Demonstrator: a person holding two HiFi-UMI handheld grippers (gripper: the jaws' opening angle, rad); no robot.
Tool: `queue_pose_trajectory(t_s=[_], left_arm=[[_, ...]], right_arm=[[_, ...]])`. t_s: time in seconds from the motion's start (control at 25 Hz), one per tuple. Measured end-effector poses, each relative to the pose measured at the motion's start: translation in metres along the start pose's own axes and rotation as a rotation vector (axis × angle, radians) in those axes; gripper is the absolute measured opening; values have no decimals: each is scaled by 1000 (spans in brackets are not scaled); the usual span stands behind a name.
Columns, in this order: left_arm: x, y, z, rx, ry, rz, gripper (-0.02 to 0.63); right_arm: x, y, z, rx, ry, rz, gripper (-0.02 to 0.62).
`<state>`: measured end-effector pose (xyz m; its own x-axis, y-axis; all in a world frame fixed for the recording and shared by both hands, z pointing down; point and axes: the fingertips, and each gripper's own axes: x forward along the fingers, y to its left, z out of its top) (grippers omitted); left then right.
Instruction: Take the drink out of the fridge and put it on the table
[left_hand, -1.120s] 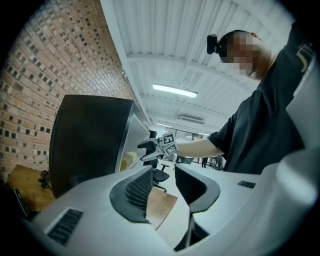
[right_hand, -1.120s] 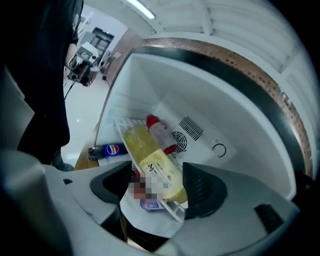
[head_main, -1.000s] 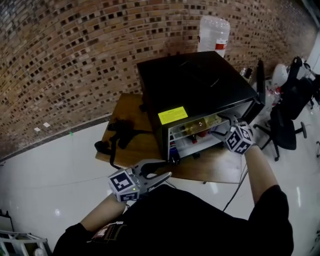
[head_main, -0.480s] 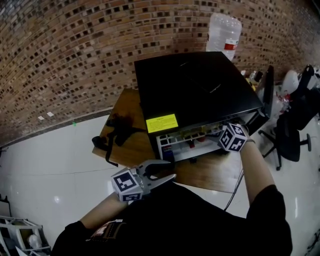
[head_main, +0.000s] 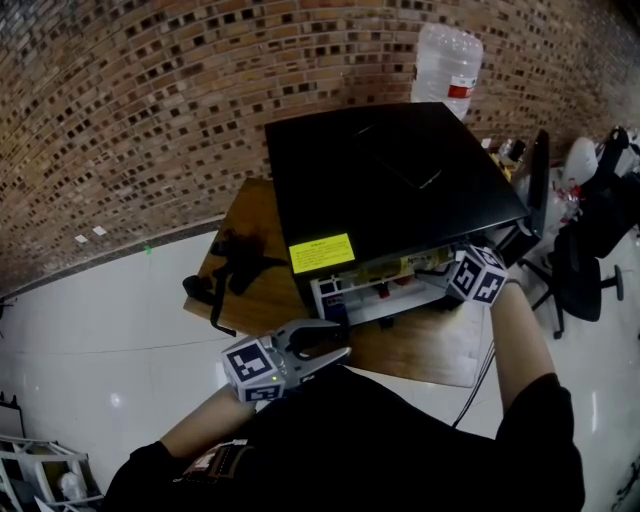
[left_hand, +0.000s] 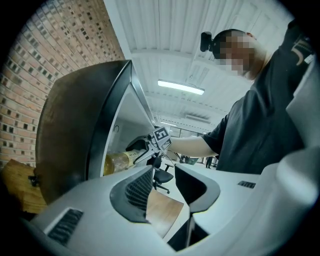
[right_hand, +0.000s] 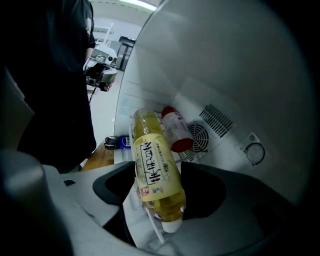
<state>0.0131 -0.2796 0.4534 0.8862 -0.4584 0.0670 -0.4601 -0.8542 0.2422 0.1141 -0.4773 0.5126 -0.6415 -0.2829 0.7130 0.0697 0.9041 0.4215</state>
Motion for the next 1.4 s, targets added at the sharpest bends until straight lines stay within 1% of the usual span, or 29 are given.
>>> queue_pose_trajectory(t_s=[0.08,0.12,0.2,0.24,0.28,0.32,0.48,0.6,0.76,0.88,1.0,1.12,1.28,1.4], left_arm=[[-1,1,-1,-5,9,-6,143],[-2,1,-2,-10,14,-6,143],[-3,3,-2,-21,16,-5,143],[-3,4,-1,-23,12,-4,143],[-3,4,0,-23,10,-4,143],[-4,4,-1,-22,10,-5,143],[-7,4,-1,-14,7,-13,143],[-9,3,-1,-12,10,-22,143],[-12,2,-4,-2,21,-37,143],[-15,0,-7,-2,29,-57,143],[-13,-6,-14,8,43,-100,143],[-11,-12,-21,4,56,-147,143],[-10,-17,-32,-17,64,-195,143],[-10,-17,-40,-32,86,-209,143]], right_arm=[[8,-4,0,35,2,16,310],[13,-3,-1,64,6,39,314],[24,8,-8,129,39,126,322],[29,18,-14,145,61,171,321],[33,27,-17,144,73,193,334],[34,32,-19,132,71,188,325],[30,31,-14,103,36,98,311],[23,35,-12,84,42,56,307],[2,45,-17,70,104,4,307],[-21,62,-22,68,164,-8,307],[-45,90,-36,57,261,0,305],[-58,124,-59,64,389,40,305],[-65,175,-106,53,609,135,305],[-61,208,-142,56,761,214,305]])
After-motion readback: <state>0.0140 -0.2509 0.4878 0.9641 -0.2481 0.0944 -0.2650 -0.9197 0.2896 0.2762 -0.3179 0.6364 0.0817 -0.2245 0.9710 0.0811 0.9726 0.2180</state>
